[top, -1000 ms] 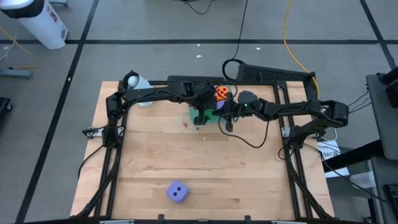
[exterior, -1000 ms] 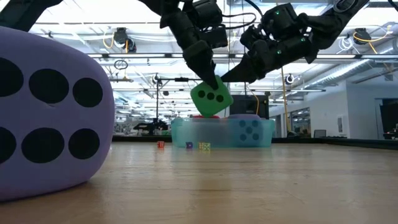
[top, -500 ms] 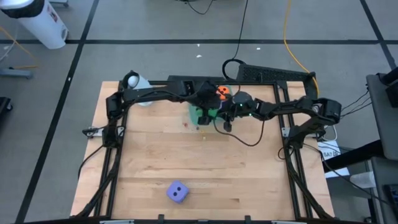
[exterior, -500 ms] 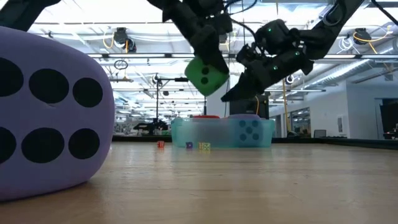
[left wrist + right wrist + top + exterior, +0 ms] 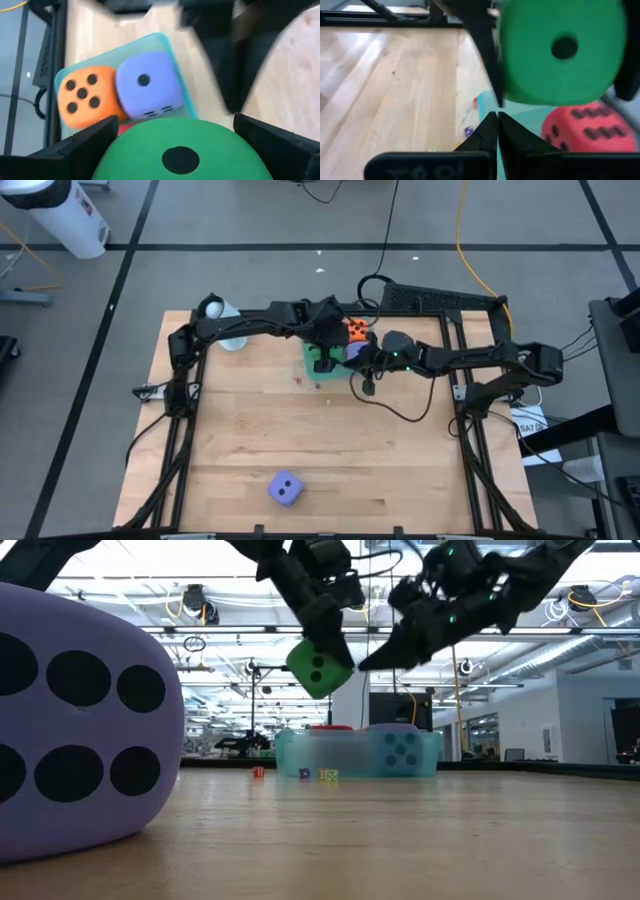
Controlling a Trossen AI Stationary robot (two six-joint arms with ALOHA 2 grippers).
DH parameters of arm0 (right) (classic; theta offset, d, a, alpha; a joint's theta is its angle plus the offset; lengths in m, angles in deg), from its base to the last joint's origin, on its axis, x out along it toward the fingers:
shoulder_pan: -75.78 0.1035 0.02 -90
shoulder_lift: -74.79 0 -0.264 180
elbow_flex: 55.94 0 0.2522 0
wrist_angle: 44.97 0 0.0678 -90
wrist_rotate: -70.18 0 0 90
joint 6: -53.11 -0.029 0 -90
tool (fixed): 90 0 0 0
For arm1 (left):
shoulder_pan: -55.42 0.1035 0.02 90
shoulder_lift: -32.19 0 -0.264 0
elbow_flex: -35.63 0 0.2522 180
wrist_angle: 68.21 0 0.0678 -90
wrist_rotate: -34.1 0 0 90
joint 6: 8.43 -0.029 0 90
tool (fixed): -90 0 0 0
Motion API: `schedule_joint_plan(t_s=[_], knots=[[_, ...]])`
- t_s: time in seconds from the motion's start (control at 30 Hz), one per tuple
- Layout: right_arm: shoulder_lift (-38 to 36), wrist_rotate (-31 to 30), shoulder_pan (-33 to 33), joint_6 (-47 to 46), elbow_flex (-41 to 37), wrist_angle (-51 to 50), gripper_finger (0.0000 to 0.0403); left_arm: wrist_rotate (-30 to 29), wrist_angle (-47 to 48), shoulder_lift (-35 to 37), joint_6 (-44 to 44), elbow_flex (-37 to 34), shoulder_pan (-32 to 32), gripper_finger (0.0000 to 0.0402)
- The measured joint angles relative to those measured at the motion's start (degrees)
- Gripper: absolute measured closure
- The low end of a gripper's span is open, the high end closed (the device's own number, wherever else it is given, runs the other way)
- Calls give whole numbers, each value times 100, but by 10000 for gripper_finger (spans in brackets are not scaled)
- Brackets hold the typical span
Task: Pick & Place Dice
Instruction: Put the big green dice into the bin
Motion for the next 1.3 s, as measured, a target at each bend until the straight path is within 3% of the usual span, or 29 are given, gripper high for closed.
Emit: schedule_joint_plan(t_s=[0.23,0.47,0.63,1.0,1.3], knots=[[-382,-836,319,507,0,56,399,299,214,0,-26,0,27,2],[-380,-763,75,729,4,443,399,443,105,0,-365,-4,-248,2],[-383,-236,43,740,7,754,399,443,-13,0,-453,-4,-342,2],[98,-206,-184,772,164,302,402,554,-451,-4,-324,39,-258,2],[197,-213,-245,612,157,366,402,61,-424,-11,104,39,-51,2]])
